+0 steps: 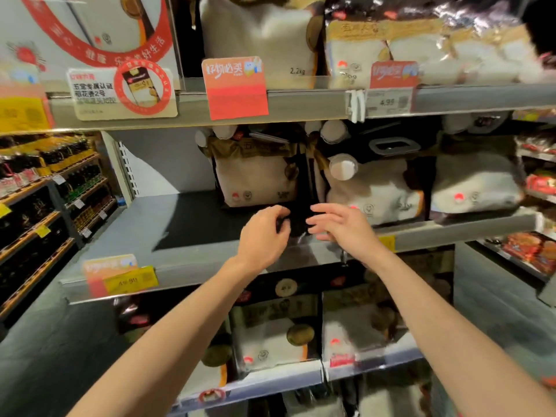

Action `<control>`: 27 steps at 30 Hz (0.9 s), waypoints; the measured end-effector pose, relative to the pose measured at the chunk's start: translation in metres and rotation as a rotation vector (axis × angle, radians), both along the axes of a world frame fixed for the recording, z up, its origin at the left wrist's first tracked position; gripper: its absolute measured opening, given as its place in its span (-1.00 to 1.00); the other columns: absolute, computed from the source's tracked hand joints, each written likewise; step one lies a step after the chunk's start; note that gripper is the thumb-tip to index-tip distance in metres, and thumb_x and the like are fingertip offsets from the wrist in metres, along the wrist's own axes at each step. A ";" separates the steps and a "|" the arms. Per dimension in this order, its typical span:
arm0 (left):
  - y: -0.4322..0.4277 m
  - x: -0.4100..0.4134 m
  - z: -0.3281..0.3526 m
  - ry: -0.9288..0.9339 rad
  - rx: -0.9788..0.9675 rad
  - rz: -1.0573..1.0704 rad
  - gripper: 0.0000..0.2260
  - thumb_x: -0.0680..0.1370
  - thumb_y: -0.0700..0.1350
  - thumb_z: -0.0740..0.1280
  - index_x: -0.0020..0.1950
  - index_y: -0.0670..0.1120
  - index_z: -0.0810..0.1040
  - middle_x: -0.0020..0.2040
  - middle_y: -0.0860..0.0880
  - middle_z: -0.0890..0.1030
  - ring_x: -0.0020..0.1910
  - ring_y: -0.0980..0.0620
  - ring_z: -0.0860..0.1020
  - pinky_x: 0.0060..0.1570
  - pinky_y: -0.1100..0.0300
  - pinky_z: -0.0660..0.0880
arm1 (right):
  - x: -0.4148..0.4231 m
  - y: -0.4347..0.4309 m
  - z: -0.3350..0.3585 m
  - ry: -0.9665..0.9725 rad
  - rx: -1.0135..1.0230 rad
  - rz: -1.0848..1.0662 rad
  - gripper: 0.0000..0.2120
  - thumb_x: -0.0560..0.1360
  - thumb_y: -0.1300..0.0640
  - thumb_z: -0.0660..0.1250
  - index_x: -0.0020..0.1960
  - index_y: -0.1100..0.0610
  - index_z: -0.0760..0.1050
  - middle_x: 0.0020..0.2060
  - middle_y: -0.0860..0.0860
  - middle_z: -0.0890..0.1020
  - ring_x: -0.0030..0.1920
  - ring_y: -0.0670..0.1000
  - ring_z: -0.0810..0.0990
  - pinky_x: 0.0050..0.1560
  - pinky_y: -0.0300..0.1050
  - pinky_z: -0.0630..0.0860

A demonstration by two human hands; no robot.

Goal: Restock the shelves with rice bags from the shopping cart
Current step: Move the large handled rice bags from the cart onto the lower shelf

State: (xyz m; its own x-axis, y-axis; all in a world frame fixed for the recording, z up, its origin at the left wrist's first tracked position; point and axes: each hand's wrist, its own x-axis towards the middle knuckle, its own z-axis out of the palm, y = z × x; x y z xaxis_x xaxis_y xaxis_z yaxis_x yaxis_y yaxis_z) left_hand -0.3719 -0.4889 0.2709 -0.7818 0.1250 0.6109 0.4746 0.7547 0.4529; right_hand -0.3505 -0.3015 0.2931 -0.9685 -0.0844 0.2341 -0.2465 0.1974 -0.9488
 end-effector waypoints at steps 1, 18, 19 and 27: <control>0.014 0.019 -0.004 0.126 0.005 -0.050 -0.76 0.58 -0.15 0.29 0.23 -0.07 0.58 0.12 -0.02 0.64 0.09 0.02 0.57 0.09 0.12 0.51 | 0.018 0.016 -0.006 -0.033 -0.072 -0.037 -0.77 0.56 0.31 0.30 0.21 0.19 0.55 -0.10 0.12 0.71 -0.15 0.00 0.71 -0.13 -0.18 0.64; 0.277 0.224 -0.247 -0.931 -0.038 -0.666 -0.82 0.53 -0.18 0.38 -0.23 0.04 0.54 -0.24 -0.02 0.61 -0.22 0.05 0.55 -0.14 0.13 0.47 | 0.357 0.226 -0.270 -0.579 -0.291 -0.929 -0.70 0.52 0.44 0.27 0.23 0.29 0.47 -0.29 0.10 0.59 -0.59 -0.23 0.48 -0.54 -0.41 0.37; 0.293 0.232 -0.256 -0.923 -0.087 -0.705 -0.89 0.51 -0.14 0.38 -0.20 0.02 0.57 -0.21 -0.01 0.64 -0.18 0.04 0.59 -0.09 0.11 0.50 | 0.376 0.235 -0.276 -0.592 -0.287 -0.986 -0.70 0.52 0.43 0.28 0.23 0.27 0.48 -0.25 0.13 0.61 -0.55 -0.22 0.51 -0.52 -0.40 0.41; 0.367 0.251 -0.311 -0.727 -0.423 -0.820 -0.78 0.55 -0.19 0.34 0.18 -0.15 0.61 0.05 -0.15 0.68 0.06 -0.15 0.62 0.05 0.07 0.52 | 0.428 0.285 -0.324 -0.662 -0.208 -1.156 -0.75 0.57 0.28 0.29 0.18 0.04 0.51 -0.18 -0.03 0.70 -0.26 -0.08 0.64 -0.20 -0.02 0.63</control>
State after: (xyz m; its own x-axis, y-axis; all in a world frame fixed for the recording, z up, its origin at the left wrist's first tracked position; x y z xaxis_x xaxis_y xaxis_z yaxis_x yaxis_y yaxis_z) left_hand -0.1204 -0.1217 -0.0401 -0.5209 0.8390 -0.1570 0.6215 0.4989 0.6041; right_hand 0.0777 -0.0160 -0.0308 -0.3955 0.8301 -0.3931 0.4748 -0.1816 -0.8612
